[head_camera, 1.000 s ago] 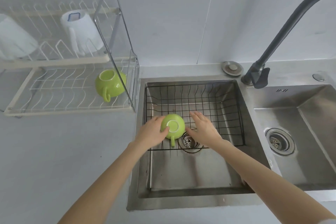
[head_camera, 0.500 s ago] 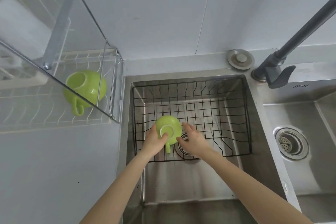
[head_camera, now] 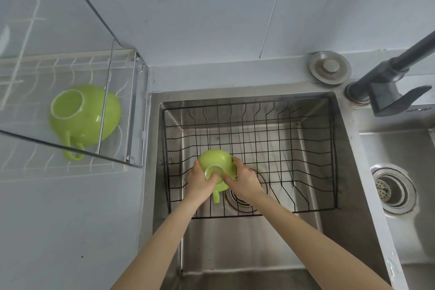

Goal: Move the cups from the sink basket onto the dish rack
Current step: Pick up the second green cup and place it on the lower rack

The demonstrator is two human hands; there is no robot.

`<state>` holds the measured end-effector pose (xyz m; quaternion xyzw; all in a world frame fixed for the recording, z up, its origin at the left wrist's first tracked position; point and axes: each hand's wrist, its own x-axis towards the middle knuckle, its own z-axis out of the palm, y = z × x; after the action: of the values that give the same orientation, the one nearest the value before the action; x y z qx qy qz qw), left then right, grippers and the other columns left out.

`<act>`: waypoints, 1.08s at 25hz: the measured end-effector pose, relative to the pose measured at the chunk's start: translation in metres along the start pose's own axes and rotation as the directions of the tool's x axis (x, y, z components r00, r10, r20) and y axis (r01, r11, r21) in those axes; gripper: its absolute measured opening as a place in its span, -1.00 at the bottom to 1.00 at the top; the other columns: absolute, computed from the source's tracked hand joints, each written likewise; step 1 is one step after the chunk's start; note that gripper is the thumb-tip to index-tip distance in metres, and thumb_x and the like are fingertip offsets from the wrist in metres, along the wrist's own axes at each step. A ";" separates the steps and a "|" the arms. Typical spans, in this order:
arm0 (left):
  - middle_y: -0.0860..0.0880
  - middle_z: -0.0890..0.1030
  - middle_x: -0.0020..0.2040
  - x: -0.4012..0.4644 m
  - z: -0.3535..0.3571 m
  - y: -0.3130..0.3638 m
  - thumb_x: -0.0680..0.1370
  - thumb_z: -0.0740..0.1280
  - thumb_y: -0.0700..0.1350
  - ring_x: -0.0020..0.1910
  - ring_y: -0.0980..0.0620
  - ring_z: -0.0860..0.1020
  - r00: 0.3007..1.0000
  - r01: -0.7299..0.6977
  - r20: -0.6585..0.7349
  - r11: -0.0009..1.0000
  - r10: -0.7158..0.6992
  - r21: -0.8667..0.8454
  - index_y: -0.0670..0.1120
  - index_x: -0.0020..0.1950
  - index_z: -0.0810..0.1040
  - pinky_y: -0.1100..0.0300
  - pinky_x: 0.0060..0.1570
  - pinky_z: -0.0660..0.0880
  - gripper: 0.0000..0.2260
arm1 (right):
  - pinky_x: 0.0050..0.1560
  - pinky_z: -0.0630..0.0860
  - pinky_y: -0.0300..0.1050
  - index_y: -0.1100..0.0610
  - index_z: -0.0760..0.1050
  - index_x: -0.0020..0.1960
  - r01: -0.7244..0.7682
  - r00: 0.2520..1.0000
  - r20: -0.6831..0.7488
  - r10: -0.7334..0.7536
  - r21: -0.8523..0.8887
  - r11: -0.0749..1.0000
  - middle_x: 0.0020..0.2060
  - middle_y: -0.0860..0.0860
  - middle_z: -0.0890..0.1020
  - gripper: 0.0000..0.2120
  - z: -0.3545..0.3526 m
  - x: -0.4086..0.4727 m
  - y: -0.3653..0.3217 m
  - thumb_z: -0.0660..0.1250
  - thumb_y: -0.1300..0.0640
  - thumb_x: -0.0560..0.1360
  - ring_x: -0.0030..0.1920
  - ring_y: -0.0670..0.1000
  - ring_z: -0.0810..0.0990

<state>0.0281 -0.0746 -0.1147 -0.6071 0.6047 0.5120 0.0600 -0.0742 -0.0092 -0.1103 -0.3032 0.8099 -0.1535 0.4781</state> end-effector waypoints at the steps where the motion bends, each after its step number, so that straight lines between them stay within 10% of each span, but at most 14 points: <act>1: -0.23 0.48 0.20 -0.001 0.000 0.001 0.50 0.23 -0.14 0.20 -0.18 0.44 1.000 0.005 -0.003 1.000 -0.005 -0.006 -0.18 0.28 0.29 0.12 0.03 0.35 -0.63 | 0.19 0.43 -0.04 0.14 0.12 0.46 -0.004 1.000 -0.005 0.004 0.013 1.000 0.25 0.23 0.47 -0.40 0.000 -0.001 -0.001 0.25 0.02 0.51 0.25 0.19 0.46; 18: -0.18 0.28 0.39 -0.028 -0.011 0.021 0.51 0.23 -0.16 0.34 -0.13 0.35 0.991 -0.132 -0.015 0.991 0.132 -0.003 -0.06 0.45 0.17 0.01 0.38 0.30 -0.48 | 0.20 0.47 -0.05 0.08 0.26 0.39 -0.053 0.994 -0.078 0.070 0.205 0.977 0.18 0.08 0.58 -0.45 -0.026 -0.021 0.003 0.31 0.03 0.45 0.21 0.11 0.52; 27: -0.13 0.39 0.30 -0.071 -0.030 0.019 0.48 0.24 -0.31 0.12 -0.04 0.46 0.953 -0.276 0.105 0.958 0.283 -0.076 -0.05 0.46 0.14 0.16 0.12 0.43 -0.41 | 0.04 0.37 -0.18 0.07 0.33 0.36 -0.001 0.994 -0.107 0.035 0.296 0.955 0.14 0.08 0.60 -0.54 -0.047 -0.066 0.000 0.27 0.03 0.48 0.16 0.07 0.52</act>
<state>0.0473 -0.0523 -0.0409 -0.4867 0.6642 0.5675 0.0032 -0.0915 0.0310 -0.0425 -0.2118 0.8059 -0.2852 0.4736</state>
